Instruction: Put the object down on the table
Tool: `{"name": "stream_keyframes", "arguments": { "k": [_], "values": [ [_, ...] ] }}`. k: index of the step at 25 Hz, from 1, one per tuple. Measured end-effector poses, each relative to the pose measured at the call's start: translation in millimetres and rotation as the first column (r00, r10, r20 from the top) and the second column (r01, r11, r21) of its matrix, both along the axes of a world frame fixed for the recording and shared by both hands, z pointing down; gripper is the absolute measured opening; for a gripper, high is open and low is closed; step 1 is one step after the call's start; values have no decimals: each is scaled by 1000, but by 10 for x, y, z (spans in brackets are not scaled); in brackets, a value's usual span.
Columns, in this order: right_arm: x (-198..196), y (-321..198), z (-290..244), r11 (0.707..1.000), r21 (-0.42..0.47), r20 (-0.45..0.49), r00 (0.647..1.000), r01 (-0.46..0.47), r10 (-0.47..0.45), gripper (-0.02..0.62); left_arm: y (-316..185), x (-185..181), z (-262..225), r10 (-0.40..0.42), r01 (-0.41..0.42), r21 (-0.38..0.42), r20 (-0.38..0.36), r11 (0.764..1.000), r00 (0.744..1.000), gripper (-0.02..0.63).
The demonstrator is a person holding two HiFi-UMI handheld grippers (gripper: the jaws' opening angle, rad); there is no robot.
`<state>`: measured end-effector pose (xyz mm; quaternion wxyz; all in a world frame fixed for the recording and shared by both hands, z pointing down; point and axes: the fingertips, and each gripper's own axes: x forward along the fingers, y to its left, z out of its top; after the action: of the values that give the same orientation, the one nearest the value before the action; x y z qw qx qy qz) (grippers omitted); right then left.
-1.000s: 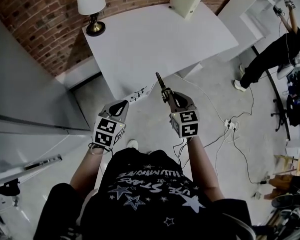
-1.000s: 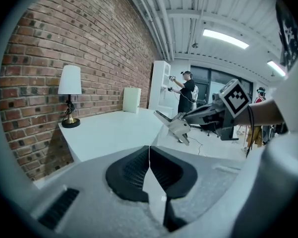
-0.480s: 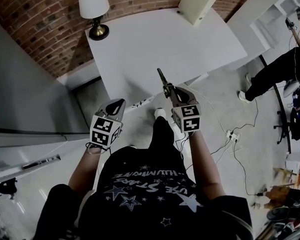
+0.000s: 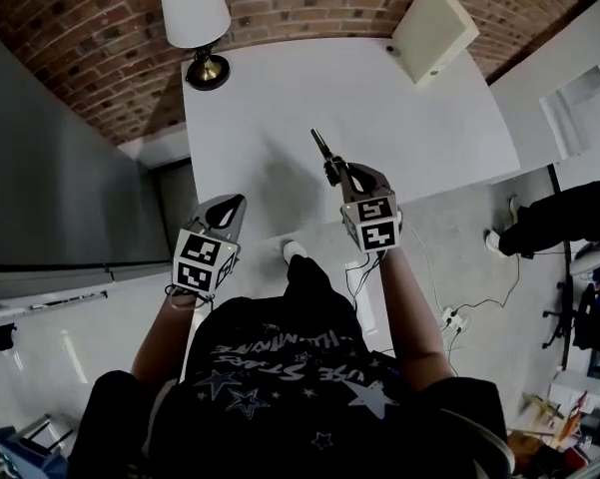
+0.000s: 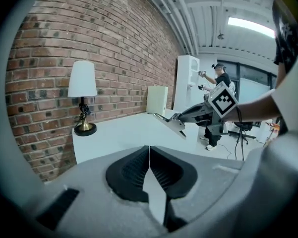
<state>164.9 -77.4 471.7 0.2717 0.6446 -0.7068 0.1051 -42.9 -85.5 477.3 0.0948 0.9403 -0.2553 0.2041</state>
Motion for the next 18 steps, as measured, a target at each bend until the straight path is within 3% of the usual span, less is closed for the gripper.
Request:
{"name": "stream_keyframes", "arguments": {
  "k": [8,15,18],
  "values": [
    [355,-807,46,970,-49,-157,957,237,-242,12,-430,338,-16,-145,146,-7,33,989,989,21],
    [510,-1399,180,902,-96,-337,839,421,-428,14,-735,458,53,-249,248,16,85,969,965,21],
    [548,-1616,297,866,-132,-423,763,482,-489,14,-827,468,97,-286,286,13,102,958,953,21]
  ]
}}
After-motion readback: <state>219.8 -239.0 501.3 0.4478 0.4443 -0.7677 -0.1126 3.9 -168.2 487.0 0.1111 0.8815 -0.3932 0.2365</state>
